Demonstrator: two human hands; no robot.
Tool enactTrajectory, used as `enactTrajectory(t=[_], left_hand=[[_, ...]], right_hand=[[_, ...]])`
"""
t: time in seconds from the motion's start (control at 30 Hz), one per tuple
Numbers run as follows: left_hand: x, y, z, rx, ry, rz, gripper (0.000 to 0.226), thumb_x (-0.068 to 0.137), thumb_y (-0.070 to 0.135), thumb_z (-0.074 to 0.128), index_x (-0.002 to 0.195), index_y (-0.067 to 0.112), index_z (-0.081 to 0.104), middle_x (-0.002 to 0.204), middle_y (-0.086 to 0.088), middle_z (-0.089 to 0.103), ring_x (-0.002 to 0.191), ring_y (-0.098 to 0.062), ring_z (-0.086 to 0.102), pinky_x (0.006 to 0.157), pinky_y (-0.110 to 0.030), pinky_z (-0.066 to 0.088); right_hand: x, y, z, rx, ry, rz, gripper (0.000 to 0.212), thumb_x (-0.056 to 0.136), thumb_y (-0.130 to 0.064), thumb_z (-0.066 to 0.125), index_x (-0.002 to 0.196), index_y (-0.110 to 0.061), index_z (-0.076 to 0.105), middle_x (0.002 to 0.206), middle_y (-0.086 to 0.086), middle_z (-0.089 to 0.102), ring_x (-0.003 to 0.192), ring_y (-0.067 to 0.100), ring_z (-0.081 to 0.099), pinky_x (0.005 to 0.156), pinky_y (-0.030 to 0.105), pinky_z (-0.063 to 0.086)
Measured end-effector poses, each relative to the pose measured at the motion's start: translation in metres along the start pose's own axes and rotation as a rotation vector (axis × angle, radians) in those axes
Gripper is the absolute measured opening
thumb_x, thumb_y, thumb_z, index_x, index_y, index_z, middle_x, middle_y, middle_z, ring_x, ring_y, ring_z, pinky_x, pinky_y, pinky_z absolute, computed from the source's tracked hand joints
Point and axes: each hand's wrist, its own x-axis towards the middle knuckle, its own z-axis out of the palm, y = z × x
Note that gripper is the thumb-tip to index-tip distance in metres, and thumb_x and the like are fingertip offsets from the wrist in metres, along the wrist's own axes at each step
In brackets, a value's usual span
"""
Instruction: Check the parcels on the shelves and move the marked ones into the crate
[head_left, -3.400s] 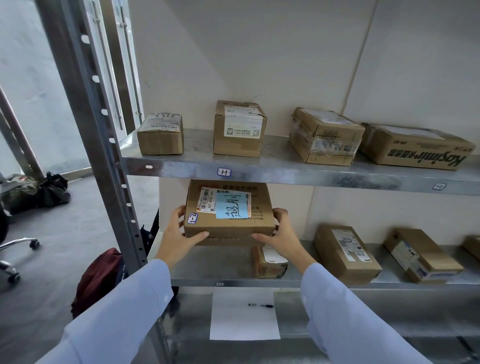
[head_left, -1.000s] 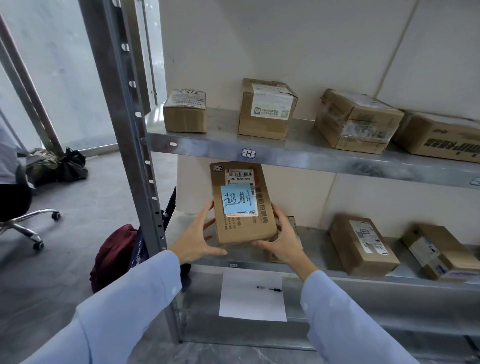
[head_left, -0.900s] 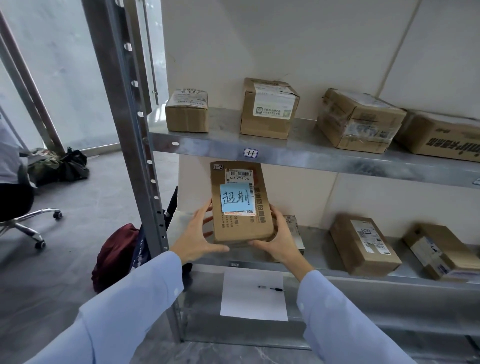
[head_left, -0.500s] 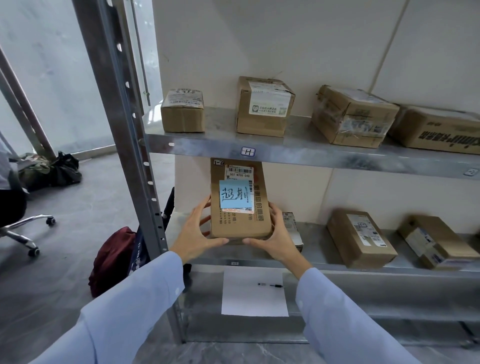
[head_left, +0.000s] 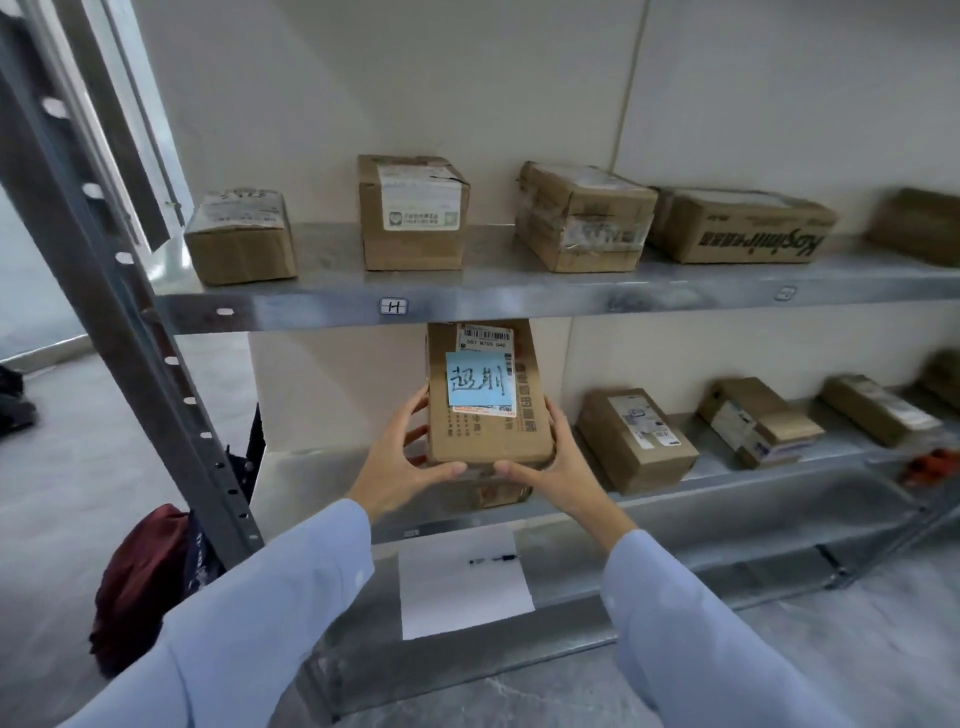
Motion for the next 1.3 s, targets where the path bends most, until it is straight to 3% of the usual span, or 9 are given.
enactTrajectory(t=[0.13, 0.27, 0.4, 0.63, 0.87, 0.93, 1.07, 1.17, 1.3], left_hand=[[0.013, 0.010, 0.046, -0.003, -0.098, 0.014, 0.096, 0.069, 0.032, 0.086, 0.138, 0.052, 0.022, 0.142, 0.028, 0.033, 0.133, -0.007, 0.035, 0.107, -0.038, 0.035], [0.020, 0.026, 0.108, 0.017, -0.187, 0.052, 0.099, 0.070, 0.030, 0.087, 0.142, 0.050, 0.022, 0.136, 0.032, 0.035, 0.134, -0.006, 0.036, 0.108, -0.037, 0.034], [0.016, 0.050, 0.187, 0.017, -0.281, 0.099, 0.101, 0.069, 0.030, 0.087, 0.145, 0.047, 0.022, 0.148, 0.018, 0.034, 0.138, -0.013, 0.034, 0.113, -0.045, 0.033], [-0.020, 0.112, 0.368, -0.063, -0.523, 0.172, 0.097, 0.066, 0.041, 0.086, 0.137, 0.058, 0.021, 0.152, 0.013, 0.035, 0.137, -0.010, 0.033, 0.111, -0.046, 0.034], [-0.075, 0.173, 0.552, -0.147, -0.757, 0.207, 0.102, 0.066, 0.035, 0.089, 0.145, 0.048, 0.024, 0.137, 0.029, 0.039, 0.132, -0.009, 0.040, 0.098, -0.030, 0.044], [-0.091, 0.188, 0.598, -0.150, -0.843, 0.229, 0.103, 0.065, 0.036, 0.089, 0.145, 0.046, 0.025, 0.143, 0.022, 0.039, 0.132, -0.008, 0.040, 0.099, -0.028, 0.045], [-0.119, 0.217, 0.689, -0.105, -1.017, 0.298, 0.108, 0.057, 0.054, 0.089, 0.144, 0.051, 0.026, 0.148, 0.015, 0.041, 0.134, -0.011, 0.043, 0.103, -0.046, 0.048], [-0.143, 0.238, 0.756, -0.085, -1.130, 0.350, 0.102, 0.059, 0.050, 0.089, 0.140, 0.053, 0.027, 0.145, 0.014, 0.044, 0.129, -0.008, 0.047, 0.099, -0.042, 0.051], [-0.174, 0.261, 0.845, -0.065, -1.276, 0.433, 0.101, 0.068, 0.041, 0.086, 0.147, 0.044, 0.024, 0.143, 0.016, 0.042, 0.124, -0.004, 0.047, 0.096, -0.030, 0.047]], right_hand=[[-0.030, 0.008, -0.042, 0.067, 0.112, 0.058, 0.090, 0.077, -0.039, 0.078, 0.148, -0.040, 0.022, 0.130, -0.020, 0.055, 0.114, -0.007, 0.056, 0.089, 0.018, 0.053], [-0.067, 0.021, -0.094, 0.073, 0.230, 0.100, 0.077, 0.081, -0.038, 0.076, 0.141, -0.046, 0.028, 0.130, -0.018, 0.059, 0.116, 0.002, 0.060, 0.094, 0.032, 0.055], [-0.122, 0.037, -0.158, 0.069, 0.339, 0.133, 0.085, 0.077, -0.046, 0.078, 0.146, -0.039, 0.028, 0.128, -0.021, 0.059, 0.119, 0.002, 0.058, 0.100, 0.039, 0.052], [-0.257, 0.072, -0.291, 0.135, 0.628, 0.238, 0.092, 0.071, -0.059, 0.079, 0.145, -0.044, 0.028, 0.127, -0.021, 0.058, 0.116, 0.008, 0.060, 0.092, 0.046, 0.056], [-0.407, 0.100, -0.409, 0.141, 0.936, 0.294, 0.076, 0.082, -0.043, 0.077, 0.143, -0.040, 0.032, 0.124, -0.018, 0.062, 0.110, 0.007, 0.064, 0.087, 0.043, 0.059], [-0.450, 0.106, -0.435, 0.145, 1.021, 0.295, 0.075, 0.081, -0.042, 0.078, 0.141, -0.039, 0.034, 0.125, -0.018, 0.062, 0.109, 0.007, 0.065, 0.086, 0.044, 0.059], [-0.533, 0.120, -0.477, 0.148, 1.204, 0.330, 0.073, 0.078, -0.044, 0.080, 0.137, -0.043, 0.037, 0.126, -0.015, 0.063, 0.108, 0.007, 0.065, 0.086, 0.045, 0.059], [-0.589, 0.134, -0.504, 0.161, 1.326, 0.380, 0.077, 0.072, -0.053, 0.081, 0.135, -0.048, 0.038, 0.124, -0.017, 0.064, 0.112, 0.010, 0.063, 0.087, 0.046, 0.058], [-0.652, 0.152, -0.545, 0.154, 1.483, 0.418, 0.078, 0.080, -0.042, 0.079, 0.144, -0.038, 0.034, 0.130, -0.016, 0.058, 0.116, 0.008, 0.059, 0.092, 0.045, 0.056]])
